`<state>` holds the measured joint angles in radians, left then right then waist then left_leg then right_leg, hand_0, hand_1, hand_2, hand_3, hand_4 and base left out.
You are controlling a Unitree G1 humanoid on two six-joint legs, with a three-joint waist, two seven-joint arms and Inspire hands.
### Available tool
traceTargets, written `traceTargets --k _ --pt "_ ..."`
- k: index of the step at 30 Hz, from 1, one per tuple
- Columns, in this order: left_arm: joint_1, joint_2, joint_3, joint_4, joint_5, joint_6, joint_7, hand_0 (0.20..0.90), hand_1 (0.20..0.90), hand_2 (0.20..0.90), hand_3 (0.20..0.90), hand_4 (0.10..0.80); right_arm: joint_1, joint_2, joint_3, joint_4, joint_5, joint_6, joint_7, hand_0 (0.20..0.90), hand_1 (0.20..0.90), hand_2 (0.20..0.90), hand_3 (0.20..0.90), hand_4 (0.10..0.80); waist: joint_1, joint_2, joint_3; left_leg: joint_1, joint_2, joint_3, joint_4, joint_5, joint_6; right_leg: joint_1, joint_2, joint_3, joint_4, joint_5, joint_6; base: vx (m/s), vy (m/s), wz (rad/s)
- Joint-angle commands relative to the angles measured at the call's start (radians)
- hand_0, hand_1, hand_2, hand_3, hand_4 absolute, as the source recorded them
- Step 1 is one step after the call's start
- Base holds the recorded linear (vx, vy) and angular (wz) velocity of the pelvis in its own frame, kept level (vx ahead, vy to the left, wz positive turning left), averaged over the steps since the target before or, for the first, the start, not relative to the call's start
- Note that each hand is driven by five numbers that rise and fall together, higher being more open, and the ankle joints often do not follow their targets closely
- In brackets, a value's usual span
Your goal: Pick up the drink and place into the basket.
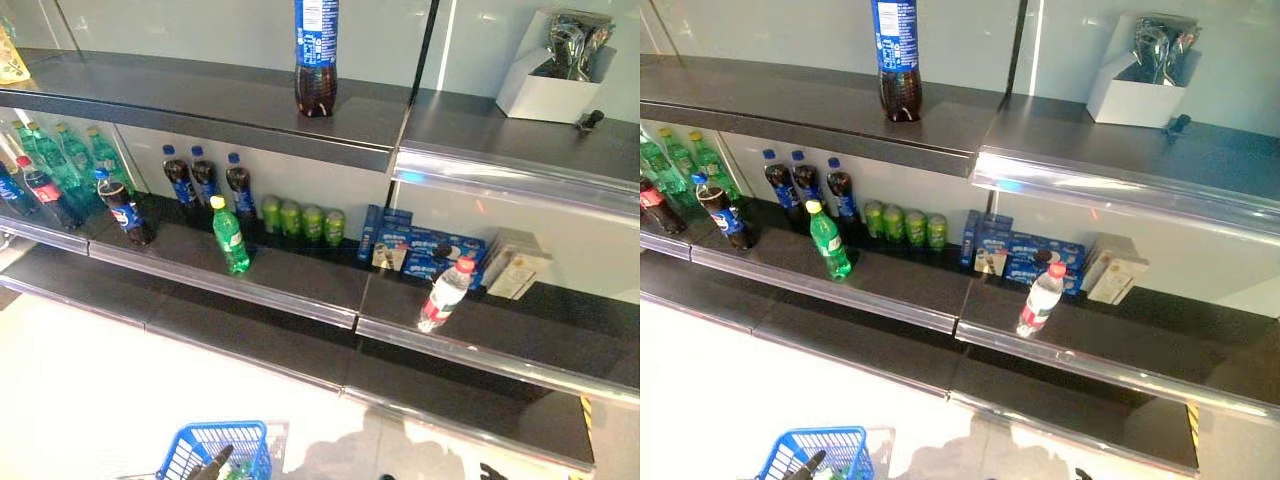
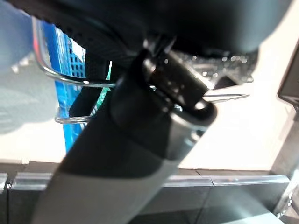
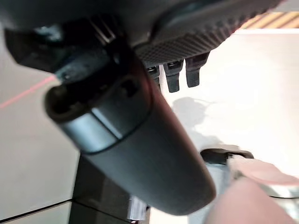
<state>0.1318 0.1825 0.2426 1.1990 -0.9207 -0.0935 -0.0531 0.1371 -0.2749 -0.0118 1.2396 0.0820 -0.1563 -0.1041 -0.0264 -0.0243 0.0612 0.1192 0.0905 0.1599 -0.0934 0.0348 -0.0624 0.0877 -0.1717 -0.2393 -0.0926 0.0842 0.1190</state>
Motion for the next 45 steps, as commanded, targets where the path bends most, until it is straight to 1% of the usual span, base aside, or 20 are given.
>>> traceTargets --k 1,6,9,10,11,14,15,16,17,19,23,26,29,31,33,36,40,42,43,45 --pt "-0.146 0.112 0.009 -0.067 0.037 -0.118 -0.117 0.3 0.3 0.3 0.2 0.1 -0.068 -0.06 -0.018 0.032 0.047 -0.016 0.003 0.9 0.9 0.9 0.9 0.8 0.023 0.038 0.002 -0.001 -0.002 -0.042 0.006 -0.047 -0.015 0.06 0.015 0.007 0.016 -0.066 0.011 0.036 -0.055 0.08" --pt "-0.153 0.113 -0.01 -0.087 0.044 -0.103 -0.111 0.3 0.3 0.3 0.2 0.1 -0.07 -0.055 -0.011 0.027 0.053 -0.017 0.011 0.9 0.9 0.9 0.9 0.8 0.021 0.042 0.009 0.003 -0.001 -0.053 0.006 -0.048 -0.011 0.057 0.025 0.02 0.036 -0.083 0.002 0.01 -0.086 0.01" --pt "-0.188 0.126 -0.034 -0.096 0.058 -0.095 -0.119 0.3 0.3 0.3 0.2 0.1 -0.075 -0.049 0.011 0.009 0.08 -0.032 0.023 0.9 0.9 0.9 0.9 0.8 -0.006 0.063 0.041 -0.012 0.016 -0.113 0.037 -0.037 0.005 -0.022 0.071 0.117 0.254 -0.2 -0.048 -0.04 -0.148 0.04" --pt "-0.188 0.126 -0.033 -0.096 0.058 -0.095 -0.12 0.3 0.3 0.3 0.2 0.1 -0.076 -0.049 0.011 0.009 0.08 -0.032 0.023 0.9 0.9 0.9 0.9 0.8 -0.007 0.063 0.041 -0.013 0.016 -0.114 0.038 -0.038 0.005 -0.024 0.07 0.117 0.258 -0.202 -0.048 -0.168 -0.259 0.31" --pt "-0.227 0.127 -0.056 -0.093 0.008 -0.101 -0.124 0.3 0.3 0.3 0.2 0.1 -0.094 -0.057 0.031 0.007 0.105 -0.026 0.031 0.9 0.9 0.9 0.9 0.8 -0.009 0.062 0.077 -0.066 0.022 -0.166 0.102 -0.033 -0.006 -0.081 0.078 0.116 0.322 -0.227 -0.076 -0.182 -0.231 0.4" --pt "-0.232 0.116 -0.065 -0.102 -0.001 -0.1 -0.145 0.3 0.3 0.3 0.2 0.1 -0.101 -0.061 0.035 0.009 0.106 -0.032 0.037 0.9 0.9 0.9 0.9 0.8 -0.004 0.061 0.103 -0.12 0.025 -0.183 0.133 -0.004 -0.021 -0.087 0.086 0.126 0.326 -0.222 -0.086 -0.146 -0.155 0.59" --pt "-0.229 0.096 -0.094 -0.138 -0.009 -0.099 -0.164 0.3 0.3 0.3 0.2 0.1 -0.119 -0.075 0.048 0.005 0.121 -0.032 0.042 0.9 0.9 0.9 0.9 0.8 0.005 0.068 0.138 -0.18 0.048 -0.173 0.145 0.065 -0.042 -0.076 0.11 0.138 0.32 -0.227 -0.096 -0.3 -0.189 0.88" --pt "-0.236 0.081 -0.118 -0.159 -0.026 -0.092 -0.169 0.3 0.3 0.3 0.2 0.1 -0.137 -0.084 0.049 0.01 0.114 -0.028 0.034 0.9 0.9 0.9 0.9 0.8 -0.013 0.078 0.162 -0.201 0.101 -0.074 0.113 0.105 -0.053 -0.068 0.129 0.13 0.313 -0.24 -0.107 -0.316 -0.158 0.81" --pt "-0.247 0.079 -0.126 -0.159 -0.026 -0.081 -0.164 0.3 0.3 0.3 0.2 0.1 -0.138 -0.088 0.044 0.015 0.11 -0.02 0.027 0.9 0.9 0.9 0.9 0.8 -0.026 0.077 0.164 -0.194 0.128 -0.009 0.082 0.114 -0.057 -0.058 0.129 0.116 0.303 -0.241 -0.106 -0.206 -0.073 1.45" --pt "-0.257 0.076 -0.135 -0.156 -0.016 -0.052 -0.148 0.3 0.3 0.3 0.2 0.1 -0.138 -0.097 0.034 0.028 0.109 0.004 0.007 0.9 0.9 0.9 0.9 0.8 -0.036 0.074 0.155 -0.184 0.15 0.06 0.072 0.144 -0.065 -0.032 0.125 0.082 0.276 -0.236 -0.108 -0.076 -0.003 1.54" --pt "-0.245 0.082 -0.121 -0.125 0.007 -0.037 -0.162 0.3 0.3 0.3 0.2 0.1 -0.098 -0.112 -0.001 0.051 0.068 -0.002 0.014 0.9 0.9 0.9 0.9 0.8 -0.049 0.051 0.131 -0.154 0.159 0.168 0.128 0.137 -0.069 0.022 0.099 -0.007 0.224 -0.227 -0.109 0.012 0.025 0.8" --pt "-0.237 0.085 -0.108 -0.097 0.024 -0.043 -0.169 0.3 0.3 0.3 0.2 0.1 -0.081 -0.119 -0.009 0.064 0.048 -0.016 0.019 0.9 0.9 0.9 0.9 0.8 -0.041 0.046 0.116 -0.134 0.14 0.192 0.143 0.117 -0.094 0.064 0.088 -0.059 0.201 -0.243 -0.1 0.109 0.063 0.89" --pt "-0.22 0.081 -0.099 -0.071 0.044 -0.058 -0.199 0.3 0.3 0.3 0.2 0.1 -0.082 -0.115 -0.006 0.066 0.062 -0.029 0.011 0.9 0.9 0.9 0.9 0.8 -0.023 0.049 0.102 -0.101 0.109 0.24 0.086 0.095 -0.089 0.09 0.08 -0.116 0.178 -0.23 -0.084 0.182 0.226 0.92" --pt "-0.207 0.076 -0.101 -0.059 0.058 -0.075 -0.221 0.3 0.3 0.3 0.2 0.1 -0.092 -0.109 -0.002 0.057 0.064 -0.027 0.009 0.9 0.9 0.9 0.9 0.8 -0.008 0.045 0.094 -0.085 0.085 0.237 0.06 0.069 -0.074 0.098 0.074 -0.132 0.168 -0.225 -0.077 0.2 0.212 0.89" --pt "-0.188 0.07 -0.106 -0.075 0.067 -0.084 -0.242 0.3 0.3 0.3 0.2 0.1 -0.101 -0.098 0.012 0.032 0.064 -0.024 0.021 0.9 0.9 0.9 0.9 0.8 0.023 0.032 0.081 -0.07 0.047 0.196 0.062 0.023 -0.048 0.103 0.058 -0.143 0.159 -0.211 -0.061 0.254 0.258 0.78" --pt "-0.175 0.075 -0.106 -0.093 0.085 -0.076 -0.25 0.3 0.3 0.3 0.2 0.1 -0.108 -0.08 0.027 0.012 0.064 -0.02 0.017 0.9 0.9 0.9 0.9 0.8 0.054 0.012 0.071 -0.061 0.018 0.163 0.084 -0.019 -0.023 0.105 0.032 -0.149 0.163 -0.196 -0.03 0.204 0.214 0.22" --pt "-0.179 0.073 -0.124 -0.11 0.105 -0.069 -0.253 0.3 0.3 0.3 0.2 0.1 -0.11 -0.05 0.027 0.0 0.058 -0.017 0.004 0.9 0.9 0.9 0.9 0.8 0.061 -0.014 0.061 -0.043 -0.025 0.146 0.076 -0.052 0.02 0.09 -0.005 -0.121 0.219 -0.163 0.02 0.183 0.256 0.08" --pt "-0.193 0.074 -0.133 -0.125 0.1 -0.06 -0.248 0.3 0.3 0.3 0.2 0.1 -0.109 -0.041 0.027 -0.004 0.05 -0.017 -0.004 0.9 0.9 0.9 0.9 0.8 0.056 -0.02 0.061 -0.051 -0.045 0.155 0.076 -0.051 0.053 0.052 -0.028 -0.098 0.291 -0.103 0.032 0.112 0.268 0.13" --pt "-0.211 0.077 -0.147 -0.141 0.092 -0.047 -0.237 0.3 0.3 0.3 0.2 0.1 -0.102 -0.034 0.028 -0.007 0.05 -0.017 -0.01 0.9 0.9 0.9 0.9 0.8 0.047 -0.024 0.062 -0.047 -0.067 0.145 0.071 -0.062 0.077 0.016 -0.045 -0.055 0.394 -0.057 0.044 0.161 0.247 0.11" --pt "-0.228 0.077 -0.169 -0.156 0.078 -0.044 -0.225 0.3 0.3 0.3 0.2 0.1 -0.092 -0.028 0.031 -0.008 0.051 -0.019 -0.015 0.9 0.9 0.9 0.9 0.8 0.035 -0.018 0.065 -0.039 -0.083 0.123 0.065 -0.072 0.099 -0.055 -0.054 -0.005 0.541 0.005 0.05 0.169 0.228 0.1"
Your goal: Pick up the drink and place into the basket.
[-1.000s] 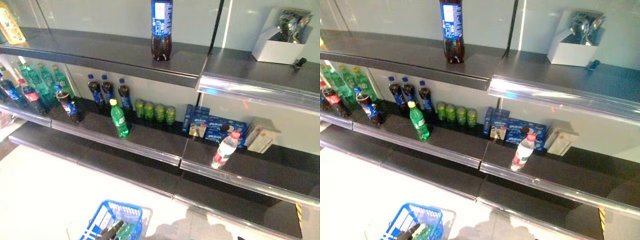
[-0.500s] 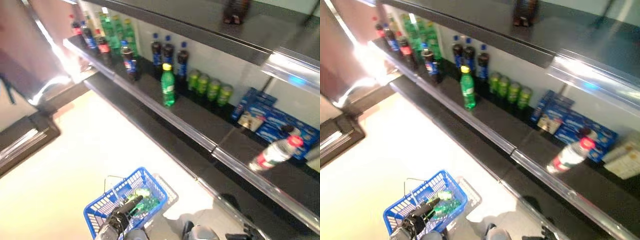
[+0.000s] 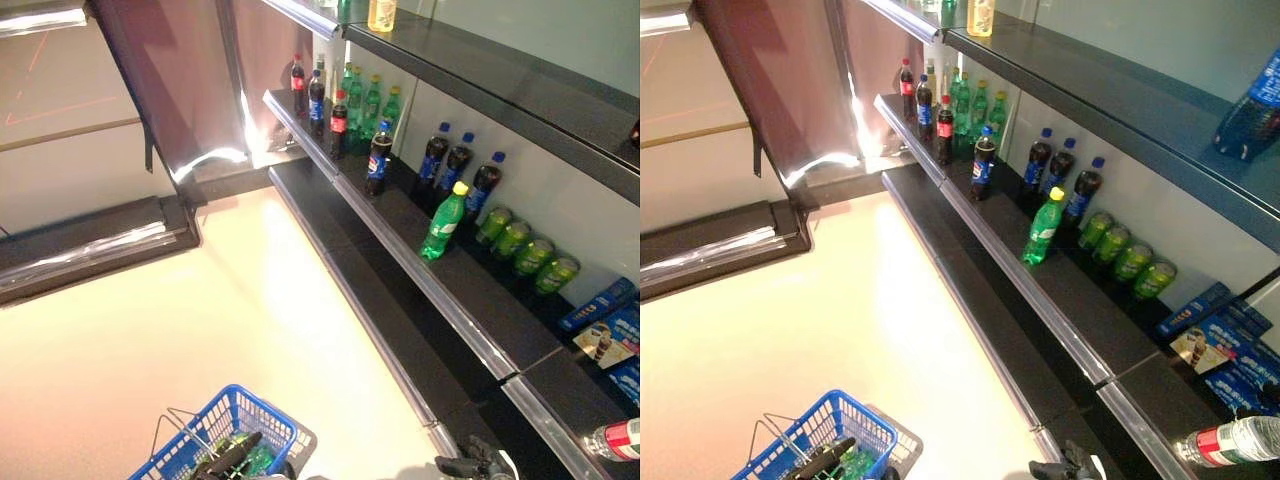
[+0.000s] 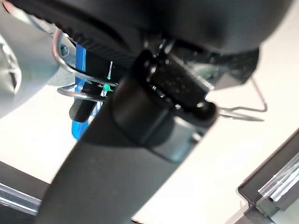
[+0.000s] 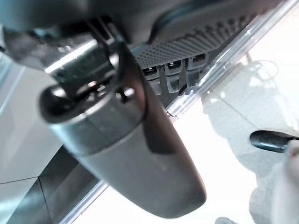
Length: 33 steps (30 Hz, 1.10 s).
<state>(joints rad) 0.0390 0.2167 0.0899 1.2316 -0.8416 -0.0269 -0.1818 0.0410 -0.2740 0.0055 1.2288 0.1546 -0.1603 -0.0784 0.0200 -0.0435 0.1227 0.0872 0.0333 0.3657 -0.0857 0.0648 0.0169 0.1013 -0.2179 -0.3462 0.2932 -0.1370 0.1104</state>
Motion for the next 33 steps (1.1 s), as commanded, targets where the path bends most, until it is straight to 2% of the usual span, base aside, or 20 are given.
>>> traceTargets --k 1,3,6,7,8,10,12,13,15,16,17,18,20,22,25,27,29,31,33 --pt "-0.147 0.044 -0.034 -0.202 -0.013 -0.107 -0.086 0.3 0.3 0.3 0.2 0.1 0.01 -0.029 0.015 0.0 -0.019 -0.016 -0.037 0.9 0.9 0.9 0.9 0.8 -0.023 0.01 0.01 0.002 -0.03 -0.106 0.05 -0.107 0.03 -0.126 0.007 0.133 0.233 0.232 0.051 0.211 0.169 0.32" --pt "-0.159 0.044 -0.052 -0.217 -0.023 -0.099 -0.076 0.3 0.3 0.3 0.2 0.1 0.013 -0.027 0.021 0.01 -0.018 -0.024 -0.031 0.9 0.9 0.9 0.9 0.8 -0.038 0.018 0.015 0.016 -0.032 -0.138 0.033 -0.106 0.03 -0.185 0.04 0.154 0.224 0.235 0.034 0.23 0.052 0.54" --pt "-0.17 0.043 -0.084 -0.217 0.0 -0.089 -0.071 0.3 0.3 0.3 0.2 0.1 0.012 -0.017 0.035 0.034 0.001 -0.036 -0.034 0.9 0.9 0.9 0.9 0.8 -0.058 0.003 0.023 0.031 -0.05 -0.189 0.033 -0.117 0.021 -0.211 0.071 0.186 -0.03 0.221 0.029 0.289 -0.132 0.58" --pt "-0.17 0.044 -0.087 -0.214 0.009 -0.089 -0.076 0.3 0.3 0.3 0.2 0.1 0.011 -0.014 0.037 0.037 0.006 -0.037 -0.036 0.9 0.9 0.9 0.9 0.8 -0.062 0.0 0.026 0.033 -0.051 -0.199 0.037 -0.123 0.02 -0.21 0.075 0.195 -0.083 0.223 0.033 0.361 -0.206 0.64" --pt "-0.166 0.045 -0.095 -0.201 0.03 -0.094 -0.082 0.3 0.3 0.3 0.2 0.1 0.013 -0.008 0.04 0.041 0.011 -0.039 -0.042 0.9 0.9 0.9 0.9 0.8 -0.073 -0.014 0.029 0.038 -0.07 -0.221 0.044 -0.143 0.021 -0.237 0.082 0.229 -0.209 0.273 0.055 0.3 -0.157 0.51" --pt "-0.163 0.046 -0.106 -0.182 0.065 -0.108 -0.092 0.3 0.3 0.3 0.2 0.1 0.017 -0.004 0.039 0.05 0.024 -0.047 -0.05 0.9 0.9 0.9 0.9 0.8 -0.094 -0.017 0.037 0.052 -0.087 -0.264 0.051 -0.164 0.023 -0.294 0.112 0.263 -0.303 0.33 0.071 0.391 -0.186 0.58" --pt "-0.157 0.053 -0.109 -0.161 0.083 -0.114 -0.1 0.3 0.3 0.3 0.2 0.1 0.01 -0.003 0.031 0.048 0.021 -0.037 -0.054 0.9 0.9 0.9 0.9 0.8 -0.108 -0.014 0.047 0.074 -0.094 -0.3 0.067 -0.186 0.032 -0.343 0.141 0.265 -0.324 0.339 0.064 0.437 -0.205 0.69" --pt "-0.151 0.059 -0.105 -0.145 0.104 -0.119 -0.117 0.3 0.3 0.3 0.2 0.1 0.005 -0.009 0.03 0.049 0.025 -0.03 -0.051 0.9 0.9 0.9 0.9 0.8 -0.114 -0.017 0.047 0.088 -0.098 -0.312 0.078 -0.204 0.04 -0.355 0.152 0.279 -0.281 0.334 0.054 0.4 -0.186 0.8" --pt "-0.147 0.064 -0.095 -0.111 0.125 -0.131 -0.132 0.3 0.3 0.3 0.2 0.1 -0.009 -0.021 0.037 0.059 0.05 -0.025 -0.046 0.9 0.9 0.9 0.9 0.8 -0.118 -0.024 0.03 0.111 -0.107 -0.346 0.092 -0.234 0.051 -0.324 0.17 0.318 -0.255 0.33 0.027 0.344 -0.214 0.91" --pt "-0.149 0.065 -0.09 -0.095 0.126 -0.13 -0.13 0.3 0.3 0.3 0.2 0.1 -0.012 -0.028 0.038 0.064 0.057 -0.022 -0.046 0.9 0.9 0.9 0.9 0.8 -0.125 -0.021 0.014 0.125 -0.098 -0.354 0.11 -0.244 0.042 -0.309 0.185 0.327 -0.242 0.314 0.008 0.322 -0.23 0.95" --pt "-0.147 0.066 -0.083 -0.087 0.12 -0.127 -0.122 0.3 0.3 0.3 0.2 0.1 -0.012 -0.032 0.043 0.062 0.054 -0.02 -0.048 0.9 0.9 0.9 0.9 0.8 -0.129 -0.016 0.0 0.138 -0.083 -0.352 0.125 -0.247 0.025 -0.294 0.189 0.322 -0.24 0.301 -0.005 0.304 -0.212 0.96" --pt "-0.142 0.066 -0.077 -0.086 0.122 -0.124 -0.123 0.3 0.3 0.3 0.2 0.1 -0.012 -0.035 0.043 0.058 0.052 -0.016 -0.05 0.9 0.9 0.9 0.9 0.8 -0.13 -0.012 -0.01 0.137 -0.061 -0.342 0.169 -0.213 0.002 -0.27 0.195 0.314 -0.248 0.286 -0.022 0.247 -0.206 1.02" --pt "-0.136 0.063 -0.066 -0.082 0.115 -0.136 -0.133 0.3 0.3 0.3 0.2 0.1 -0.013 -0.049 0.044 0.045 0.029 -0.015 -0.034 0.9 0.9 0.9 0.9 0.8 -0.119 -0.014 -0.02 0.082 -0.024 -0.326 0.327 -0.101 -0.042 -0.209 0.197 0.302 -0.282 0.267 -0.053 0.226 -0.268 0.85" --pt "-0.127 0.057 -0.054 -0.098 0.097 -0.138 -0.138 0.3 0.3 0.3 0.2 0.1 -0.014 -0.067 0.046 0.034 0.016 -0.023 -0.023 0.9 0.9 0.9 0.9 0.8 -0.094 -0.031 -0.012 -0.038 -0.021 -0.303 0.54 -0.048 -0.055 -0.145 0.191 0.297 -0.307 0.244 -0.08 0.198 -0.299 0.5" --pt "-0.124 0.06 -0.051 -0.128 0.102 -0.118 -0.134 0.3 0.3 0.3 0.2 0.1 -0.019 -0.077 0.03 0.03 0.057 -0.012 -0.035 0.9 0.9 0.9 0.9 0.8 -0.064 -0.046 0.002 -0.164 0.001 -0.272 0.632 -0.061 -0.047 -0.085 0.178 0.268 -0.306 0.206 -0.093 0.141 -0.2 0.07" --pt "-0.119 0.061 -0.05 -0.134 0.109 -0.117 -0.136 0.3 0.3 0.3 0.2 0.1 -0.028 -0.08 0.017 0.036 0.057 -0.011 -0.032 0.9 0.9 0.9 0.9 0.8 -0.053 -0.039 0.01 -0.17 0.016 -0.254 0.546 -0.089 -0.038 -0.051 0.186 0.258 -0.306 0.173 -0.091 0.183 -0.061 0.15" --pt "-0.116 0.058 -0.044 -0.131 0.101 -0.12 -0.13 0.3 0.3 0.3 0.2 0.1 -0.037 -0.078 0.019 0.042 0.034 -0.009 -0.031 0.9 0.9 0.9 0.9 0.8 -0.05 -0.022 0.009 -0.156 0.021 -0.228 0.379 -0.081 -0.042 -0.035 0.204 0.258 -0.309 0.15 -0.085 0.232 0.036 0.18" --pt "-0.117 0.054 -0.037 -0.13 0.087 -0.118 -0.126 0.3 0.3 0.3 0.2 0.1 -0.03 -0.076 0.025 0.045 0.022 -0.01 -0.033 0.9 0.9 0.9 0.9 0.8 -0.05 -0.004 0.008 -0.156 0.034 -0.209 0.204 -0.035 -0.065 -0.015 0.221 0.267 -0.32 0.131 -0.078 0.26 0.088 0.06" --pt "-0.116 0.045 -0.038 -0.132 0.083 -0.12 -0.127 0.3 0.3 0.3 0.2 0.1 -0.012 -0.075 0.028 0.045 0.011 -0.016 -0.038 0.9 0.9 0.9 0.9 0.8 -0.052 0.014 0.01 -0.17 0.061 -0.173 0.063 0.046 -0.1 0.011 0.235 0.264 -0.332 0.113 -0.076 0.288 0.114 0.07"
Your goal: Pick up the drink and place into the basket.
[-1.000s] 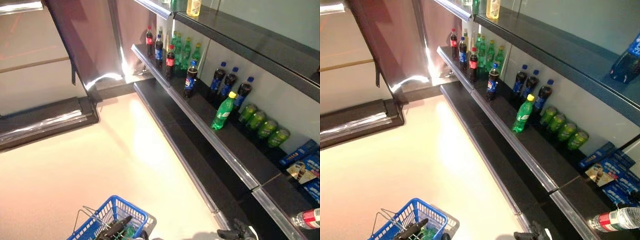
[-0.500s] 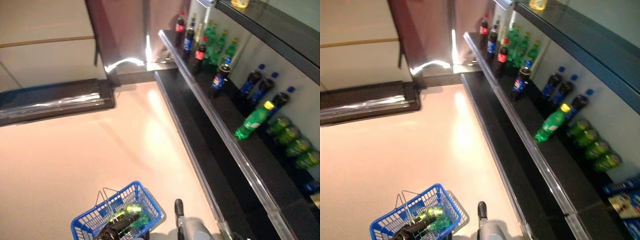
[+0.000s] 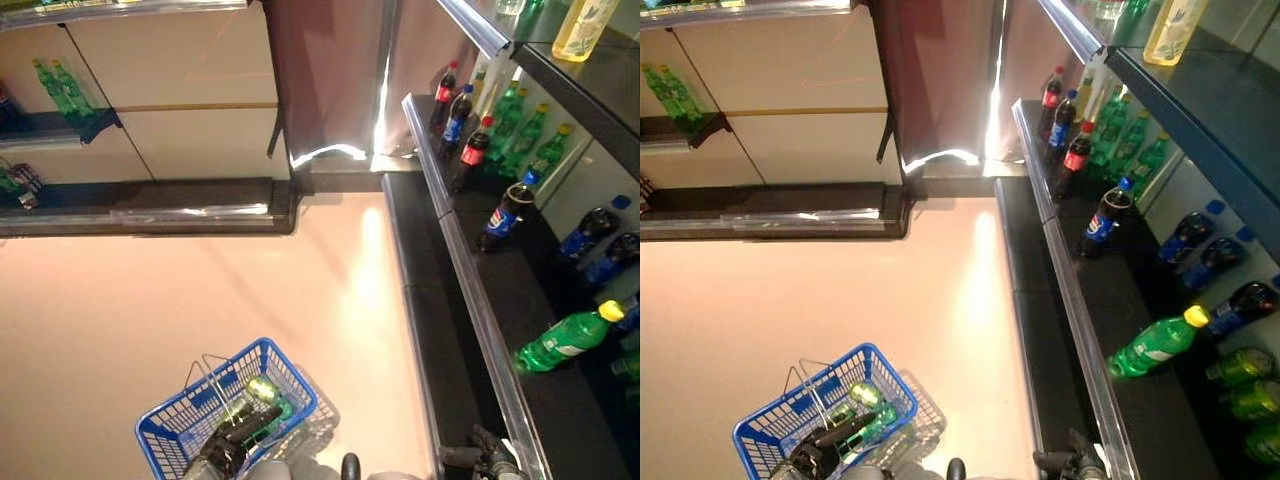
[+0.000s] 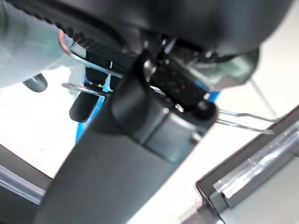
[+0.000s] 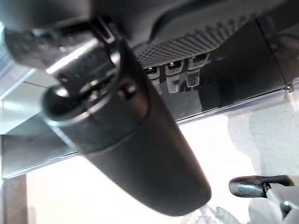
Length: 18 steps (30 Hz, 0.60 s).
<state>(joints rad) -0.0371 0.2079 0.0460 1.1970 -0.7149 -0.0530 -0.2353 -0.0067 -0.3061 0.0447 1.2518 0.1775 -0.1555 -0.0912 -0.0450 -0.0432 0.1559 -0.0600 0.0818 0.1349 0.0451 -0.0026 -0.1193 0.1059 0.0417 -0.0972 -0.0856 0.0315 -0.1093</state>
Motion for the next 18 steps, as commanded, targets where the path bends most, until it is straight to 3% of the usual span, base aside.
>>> traceTargets --k 1,5,10,14,17,18 --pt "-0.039 0.048 0.003 -0.096 -0.043 -0.099 -0.076 0.3 0.3 0.3 0.2 0.1 0.045 -0.042 -0.011 0.023 -0.013 -0.026 -0.028 0.9 0.9 0.9 0.9 0.8 0.013 0.019 -0.021 -0.036 0.022 0.071 -0.102 0.139 0.025 0.016 -0.021 0.014 0.046 -0.065 0.143 0.285 0.1 0.03" --pt "-0.031 0.033 0.003 -0.083 -0.042 -0.117 -0.093 0.3 0.3 0.3 0.2 0.1 0.064 -0.048 -0.018 0.039 -0.023 -0.043 -0.034 0.9 0.9 0.9 0.9 0.8 0.02 0.035 -0.014 -0.095 0.036 0.091 -0.121 0.162 0.014 0.044 -0.01 0.01 0.072 -0.115 0.135 0.295 0.094 -0.01" --pt "-0.016 0.036 0.016 -0.04 -0.036 -0.129 -0.114 0.3 0.3 0.3 0.2 0.1 0.052 -0.066 -0.033 0.06 -0.031 -0.038 -0.023 0.9 0.9 0.9 0.9 0.8 0.037 0.022 -0.022 -0.072 0.008 0.083 -0.076 0.117 0.047 0.072 -0.029 0.008 0.104 -0.15 0.14 0.373 0.174 -0.16" --pt "-0.028 0.045 0.019 -0.027 -0.034 -0.127 -0.12 0.3 0.3 0.3 0.2 0.1 0.064 -0.047 -0.029 0.06 -0.067 -0.059 -0.007 0.9 0.9 0.9 0.9 0.8 0.052 -0.011 -0.04 -0.035 -0.044 0.059 -0.051 0.062 0.088 0.084 -0.069 -0.001 0.135 -0.143 0.176 0.293 0.181 -0.17" --pt "-0.034 0.047 0.012 -0.03 -0.036 -0.126 -0.118 0.3 0.3 0.3 0.2 0.1 0.065 -0.038 -0.026 0.056 -0.063 -0.061 -0.015 0.9 0.9 0.9 0.9 0.8 0.051 -0.018 -0.046 -0.013 -0.057 0.058 -0.063 0.052 0.104 0.067 -0.083 -0.006 0.167 -0.119 0.195 0.219 0.188 -0.22" --pt "-0.045 0.048 -0.003 -0.03 -0.038 -0.127 -0.109 0.3 0.3 0.3 0.2 0.1 0.064 -0.026 -0.034 0.054 -0.062 -0.062 -0.006 0.9 0.9 0.9 0.9 0.8 0.051 -0.025 -0.057 0.024 -0.08 0.05 -0.086 0.037 0.13 0.026 -0.108 -0.012 0.264 -0.085 0.226 0.376 0.349 -0.23"
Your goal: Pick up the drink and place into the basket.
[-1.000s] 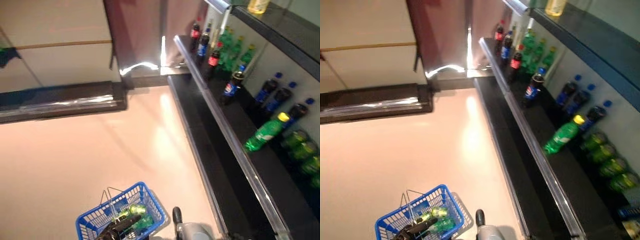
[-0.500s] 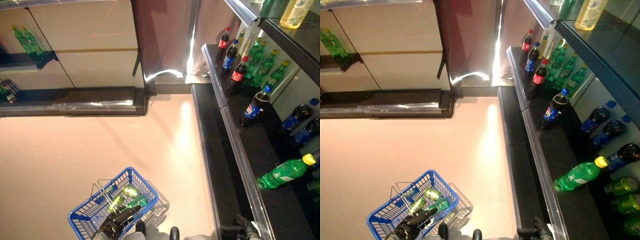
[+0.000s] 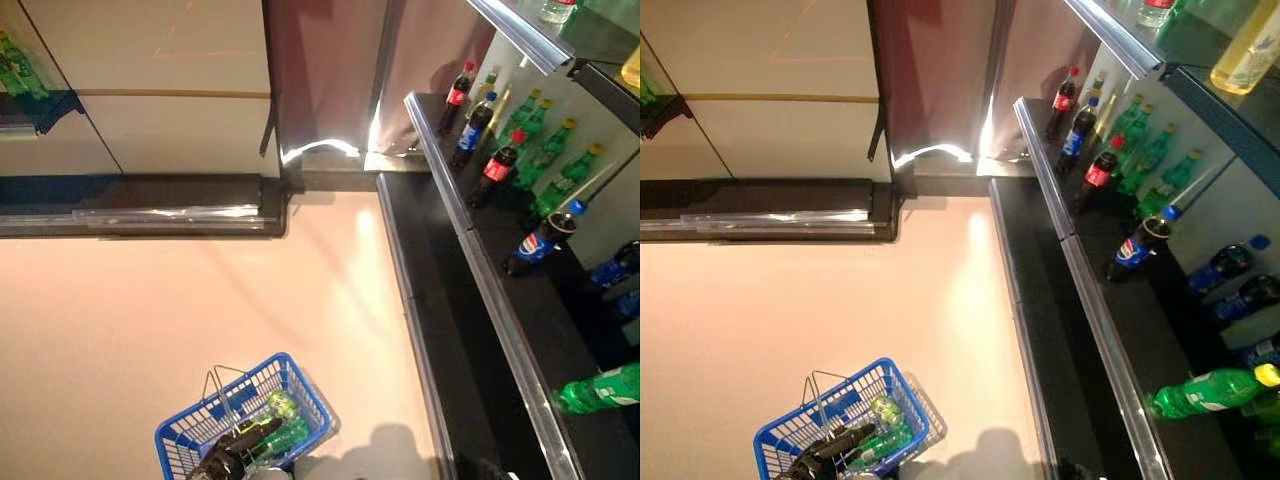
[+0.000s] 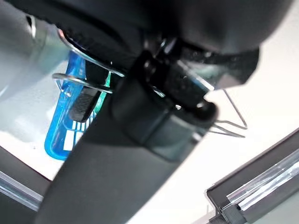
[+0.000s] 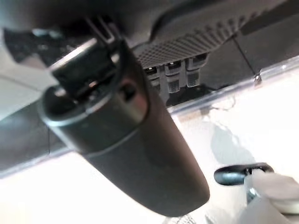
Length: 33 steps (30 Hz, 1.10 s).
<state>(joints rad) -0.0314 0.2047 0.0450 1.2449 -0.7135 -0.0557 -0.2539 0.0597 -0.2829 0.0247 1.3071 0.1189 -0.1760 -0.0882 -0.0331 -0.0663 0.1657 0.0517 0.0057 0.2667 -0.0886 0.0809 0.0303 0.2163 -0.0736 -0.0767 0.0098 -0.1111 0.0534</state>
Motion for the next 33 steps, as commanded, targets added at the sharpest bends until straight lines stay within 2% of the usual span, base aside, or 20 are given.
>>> traceTargets --k 1,4,5,7,8,9,11,13,14,16,21,23,24,26,27,28,29,31,32,33 --pt "-0.055 0.051 -0.012 -0.083 -0.047 -0.124 -0.075 0.3 0.3 0.3 0.2 0.1 -0.004 -0.042 -0.008 -0.009 -0.011 -0.041 0.0 0.9 0.9 0.9 0.9 0.8 0.037 -0.003 -0.071 -0.077 -0.013 -0.079 0.041 -0.049 -0.009 -0.118 0.001 -0.031 0.245 0.09 0.082 0.424 0.4 -0.34" --pt "-0.065 0.059 -0.014 -0.081 -0.049 -0.119 -0.065 0.3 0.3 0.3 0.2 0.1 -0.005 -0.036 0.002 -0.019 -0.008 -0.04 0.017 0.9 0.9 0.9 0.9 0.8 0.028 0.008 -0.07 -0.054 -0.015 -0.071 0.039 -0.064 0.003 -0.187 0.002 -0.039 0.393 0.138 0.096 0.182 0.195 -0.21" --pt "-0.071 0.067 -0.014 -0.083 -0.053 -0.107 -0.052 0.3 0.3 0.3 0.2 0.1 -0.006 -0.028 0.013 -0.027 0.004 -0.035 0.035 0.9 0.9 0.9 0.9 0.8 0.023 0.021 -0.065 -0.022 -0.012 -0.056 0.036 -0.083 0.007 -0.265 -0.029 -0.078 0.476 0.171 0.095 0.27 0.251 -0.03" --pt "-0.073 0.073 -0.012 -0.085 -0.056 -0.096 -0.043 0.3 0.3 0.3 0.2 0.1 -0.009 -0.019 0.022 -0.03 0.003 -0.03 0.05 0.9 0.9 0.9 0.9 0.8 0.023 0.027 -0.059 0.009 -0.008 -0.038 0.024 -0.088 -0.001 -0.284 -0.082 -0.118 0.426 0.19 0.092 0.266 0.153 0.0" --pt "-0.075 0.074 -0.015 -0.087 -0.053 -0.093 -0.04 0.3 0.3 0.3 0.2 0.1 -0.013 -0.013 0.027 -0.027 0.006 -0.025 0.055 0.9 0.9 0.9 0.9 0.8 0.022 0.028 -0.056 0.022 -0.004 -0.028 0.018 -0.09 -0.009 -0.283 -0.093 -0.138 0.352 0.189 0.092 0.262 0.029 -0.02" --pt "-0.077 0.074 -0.021 -0.084 -0.048 -0.093 -0.041 0.3 0.3 0.3 0.2 0.1 -0.016 -0.01 0.03 -0.022 0.012 -0.02 0.062 0.9 0.9 0.9 0.9 0.8 0.017 0.024 -0.052 0.031 -0.008 -0.027 0.014 -0.096 -0.013 -0.29 -0.09 -0.144 0.267 0.193 0.096 0.302 -0.02 -0.04" --pt "-0.078 0.072 -0.035 -0.071 -0.036 -0.093 -0.04 0.3 0.3 0.3 0.2 0.1 -0.011 -0.003 0.036 -0.011 0.046 -0.022 0.076 0.9 0.9 0.9 0.9 0.8 -0.001 0.015 -0.049 0.047 -0.02 -0.039 0.014 -0.113 -0.015 -0.311 -0.073 -0.119 0.111 0.208 0.105 0.296 -0.045 0.05" --pt "-0.078 0.072 -0.036 -0.05 -0.015 -0.098 -0.049 0.3 0.3 0.3 0.2 0.1 -0.005 0.001 0.036 -0.004 0.055 -0.028 0.085 0.9 0.9 0.9 0.9 0.8 -0.018 0.005 -0.049 0.059 -0.034 -0.05 0.015 -0.133 -0.012 -0.337 -0.066 -0.094 0.043 0.247 0.116 0.245 -0.037 0.39" --pt "-0.079 0.073 -0.036 -0.026 0.002 -0.104 -0.058 0.3 0.3 0.3 0.2 0.1 -0.001 0.003 0.036 0.0 0.058 -0.033 0.093 0.9 0.9 0.9 0.9 0.8 -0.033 -0.001 -0.05 0.07 -0.047 -0.06 0.017 -0.15 -0.009 -0.366 -0.063 -0.079 0.0 0.287 0.126 0.362 -0.036 0.78" --pt "-0.078 0.075 -0.028 0.019 0.03 -0.108 -0.075 0.3 0.3 0.3 0.2 0.1 0.002 0.009 0.029 0.006 0.05 -0.037 0.102 0.9 0.9 0.9 0.9 0.8 -0.056 -0.001 -0.047 0.098 -0.063 -0.082 0.028 -0.178 -0.002 -0.414 -0.049 -0.08 -0.069 0.323 0.13 0.441 -0.048 0.73" --pt "-0.038 0.087 0.02 0.064 0.009 -0.07 -0.137 0.3 0.3 0.3 0.2 0.1 0.017 0.0 0.003 0.02 0.029 -0.037 0.112 0.9 0.9 0.9 0.9 0.8 -0.076 0.005 -0.046 0.175 -0.086 -0.119 0.082 -0.247 0.008 -0.451 -0.028 -0.124 -0.093 0.332 0.115 0.395 -0.1 0.44" --pt "-0.025 0.096 0.021 0.068 0.003 -0.061 -0.135 0.3 0.3 0.3 0.2 0.1 0.018 0.0 0.004 0.036 0.035 -0.03 0.11 0.9 0.9 0.9 0.9 0.8 -0.08 0.005 -0.054 0.19 -0.098 -0.135 0.098 -0.276 0.024 -0.434 -0.018 -0.118 -0.075 0.328 0.105 0.36 -0.195 0.51" --pt "-0.02 0.094 0.029 0.073 0.01 -0.06 -0.136 0.3 0.3 0.3 0.2 0.1 0.02 -0.003 0.003 0.043 0.04 -0.031 0.11 0.9 0.9 0.9 0.9 0.8 -0.082 0.008 -0.06 0.2 -0.1 -0.157 0.108 -0.283 0.023 -0.429 -0.012 -0.109 -0.069 0.336 0.099 0.356 -0.247 0.71" --pt "-0.016 0.092 0.036 0.067 0.031 -0.051 -0.133 0.3 0.3 0.3 0.2 0.1 0.021 -0.012 0.01 0.052 0.058 -0.023 0.126 0.9 0.9 0.9 0.9 0.8 -0.096 0.02 -0.071 0.216 -0.092 -0.184 0.138 -0.311 0.02 -0.424 0.02 -0.061 -0.017 0.318 0.076 0.362 -0.281 0.82" --pt "-0.012 0.093 0.04 0.06 0.044 -0.045 -0.129 0.3 0.3 0.3 0.2 0.1 0.014 -0.012 0.018 0.04 0.05 0.009 0.136 0.9 0.9 0.9 0.9 0.8 -0.102 0.022 -0.081 0.228 -0.075 -0.182 0.16 -0.291 0.008 -0.433 0.023 -0.055 0.01 0.309 0.063 0.292 -0.297 0.77" --pt "-0.011 0.092 0.037 0.05 0.05 -0.039 -0.133 0.3 0.3 0.3 0.2 0.1 0.011 -0.013 0.027 0.031 0.048 0.025 0.149 0.9 0.9 0.9 0.9 0.8 -0.105 0.033 -0.089 0.236 -0.05 -0.173 0.186 -0.242 -0.021 -0.422 0.037 -0.064 0.022 0.288 0.045 0.283 -0.395 0.51" --pt "-0.015 0.092 0.035 0.041 0.042 -0.033 -0.155 0.3 0.3 0.3 0.2 0.1 0.007 -0.023 0.047 0.02 0.038 0.026 0.186 0.9 0.9 0.9 0.9 0.8 -0.106 0.046 -0.098 0.211 -0.007 -0.173 0.323 -0.103 -0.076 -0.373 0.074 -0.054 -0.004 0.262 0.006 0.249 -0.4 0.24" --pt "-0.021 0.083 0.029 0.029 -0.002 -0.038 -0.167 0.3 0.3 0.3 0.2 0.1 -0.001 -0.028 0.068 0.004 0.017 0.034 0.196 0.9 0.9 0.9 0.9 0.8 -0.091 0.028 -0.1 0.121 -0.001 -0.161 0.514 -0.02 -0.106 -0.311 0.071 -0.052 -0.039 0.241 -0.02 0.2 -0.371 -0.01" --pt "-0.023 0.078 0.03 0.025 -0.01 -0.039 -0.168 0.3 0.3 0.3 0.2 0.1 -0.003 -0.028 0.072 0.003 0.013 0.037 0.193 0.9 0.9 0.9 0.9 0.8 -0.085 0.024 -0.097 0.093 -0.002 -0.157 0.562 -0.01 -0.111 -0.294 0.068 -0.056 -0.044 0.235 -0.027 0.172 -0.334 -0.06" --pt "-0.029 0.071 0.029 0.016 -0.014 -0.037 -0.166 0.3 0.3 0.3 0.2 0.1 -0.004 -0.034 0.075 0.007 0.019 0.036 0.187 0.9 0.9 0.9 0.9 0.8 -0.073 0.014 -0.09 0.021 0.018 -0.133 0.645 0.005 -0.117 -0.262 0.061 -0.064 -0.047 0.22 -0.04 0.161 -0.306 -0.16"
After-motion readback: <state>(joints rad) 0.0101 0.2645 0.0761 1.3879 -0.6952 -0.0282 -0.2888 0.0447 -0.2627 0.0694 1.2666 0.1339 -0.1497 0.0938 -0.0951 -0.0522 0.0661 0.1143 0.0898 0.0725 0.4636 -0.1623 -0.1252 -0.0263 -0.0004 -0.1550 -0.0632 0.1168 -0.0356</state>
